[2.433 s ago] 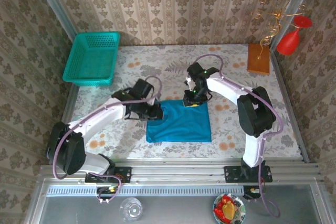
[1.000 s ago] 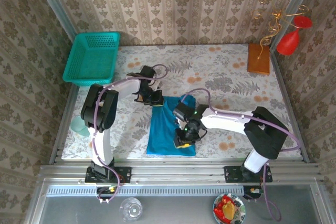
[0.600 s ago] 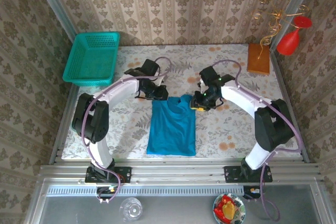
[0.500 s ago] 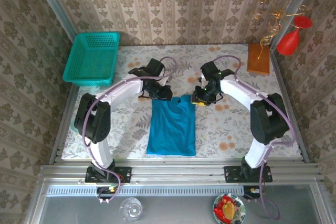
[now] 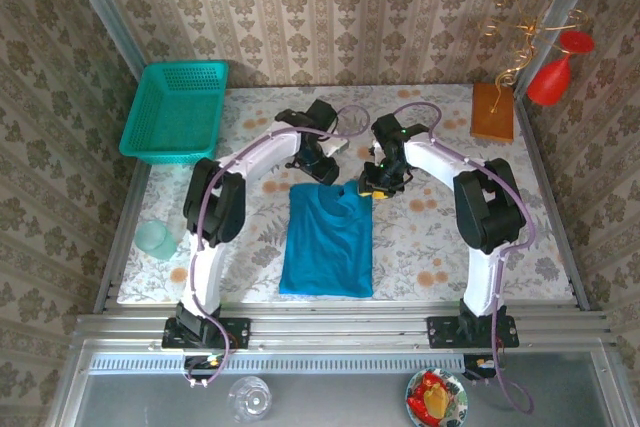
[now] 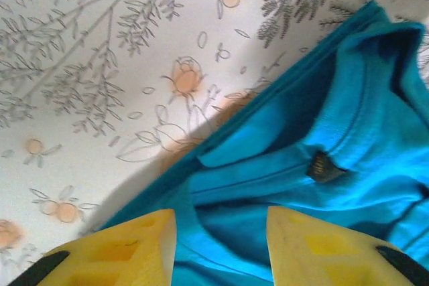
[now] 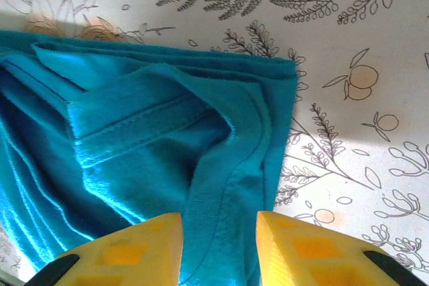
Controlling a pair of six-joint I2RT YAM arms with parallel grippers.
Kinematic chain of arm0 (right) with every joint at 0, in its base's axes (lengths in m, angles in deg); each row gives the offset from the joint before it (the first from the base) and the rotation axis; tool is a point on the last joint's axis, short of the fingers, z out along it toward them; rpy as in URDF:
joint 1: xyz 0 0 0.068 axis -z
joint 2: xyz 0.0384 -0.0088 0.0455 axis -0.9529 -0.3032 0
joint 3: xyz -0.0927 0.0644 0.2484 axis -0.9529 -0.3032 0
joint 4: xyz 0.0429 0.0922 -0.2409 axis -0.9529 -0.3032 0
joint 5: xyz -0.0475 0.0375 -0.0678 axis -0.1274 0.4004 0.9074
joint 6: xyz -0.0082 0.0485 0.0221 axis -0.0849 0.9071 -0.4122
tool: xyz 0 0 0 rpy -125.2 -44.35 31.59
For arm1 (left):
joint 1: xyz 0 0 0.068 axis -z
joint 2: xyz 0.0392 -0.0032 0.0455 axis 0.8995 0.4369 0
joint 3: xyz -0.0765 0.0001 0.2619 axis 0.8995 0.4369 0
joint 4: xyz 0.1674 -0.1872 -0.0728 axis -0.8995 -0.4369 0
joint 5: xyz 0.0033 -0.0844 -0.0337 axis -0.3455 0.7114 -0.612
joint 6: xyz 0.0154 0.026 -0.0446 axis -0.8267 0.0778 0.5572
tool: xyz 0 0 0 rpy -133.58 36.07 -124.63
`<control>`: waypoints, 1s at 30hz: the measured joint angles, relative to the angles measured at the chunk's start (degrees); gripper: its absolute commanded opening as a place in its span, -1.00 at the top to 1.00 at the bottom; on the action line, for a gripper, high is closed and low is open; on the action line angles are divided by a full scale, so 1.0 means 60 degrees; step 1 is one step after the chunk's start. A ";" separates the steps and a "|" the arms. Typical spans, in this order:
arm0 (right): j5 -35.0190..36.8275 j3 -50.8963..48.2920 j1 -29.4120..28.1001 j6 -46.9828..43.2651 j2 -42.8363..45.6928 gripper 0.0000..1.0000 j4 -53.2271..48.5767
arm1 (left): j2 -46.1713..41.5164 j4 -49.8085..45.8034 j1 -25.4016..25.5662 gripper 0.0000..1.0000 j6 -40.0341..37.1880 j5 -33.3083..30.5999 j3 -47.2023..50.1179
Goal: Fold the inside-out t-shirt
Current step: Smooth out the T-shirt at the center of the table.
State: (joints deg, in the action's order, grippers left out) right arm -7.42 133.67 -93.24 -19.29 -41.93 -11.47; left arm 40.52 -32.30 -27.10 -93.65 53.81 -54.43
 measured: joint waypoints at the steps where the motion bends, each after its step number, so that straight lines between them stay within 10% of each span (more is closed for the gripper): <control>1: 0.0004 0.0000 0.0000 -0.0018 -0.0011 0.26 -0.0011 | 0.0124 -0.0113 0.0000 0.10 -0.0280 -0.0117 -0.0157; 14: 0.0004 0.0011 0.0011 -0.0015 -0.0022 0.22 -0.0197 | 0.1705 -0.1366 0.0018 0.17 -0.2415 -0.0448 -0.1519; 24: -0.0018 -0.0051 -0.0011 0.0076 -0.0022 0.11 -0.0142 | 0.1803 -0.1716 -0.0062 0.91 -0.2820 -0.0455 -0.1745; 30: -0.0142 -0.0058 -0.0051 0.0244 -0.0087 0.01 0.0018 | 0.1712 -0.1545 -0.0127 1.00 -0.2809 -0.0368 -0.1555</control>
State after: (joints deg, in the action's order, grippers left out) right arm -8.27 133.32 -93.54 -17.83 -42.46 -11.37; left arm 50.79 -41.57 -27.86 -110.50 51.60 -63.76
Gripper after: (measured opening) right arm 0.491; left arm 0.066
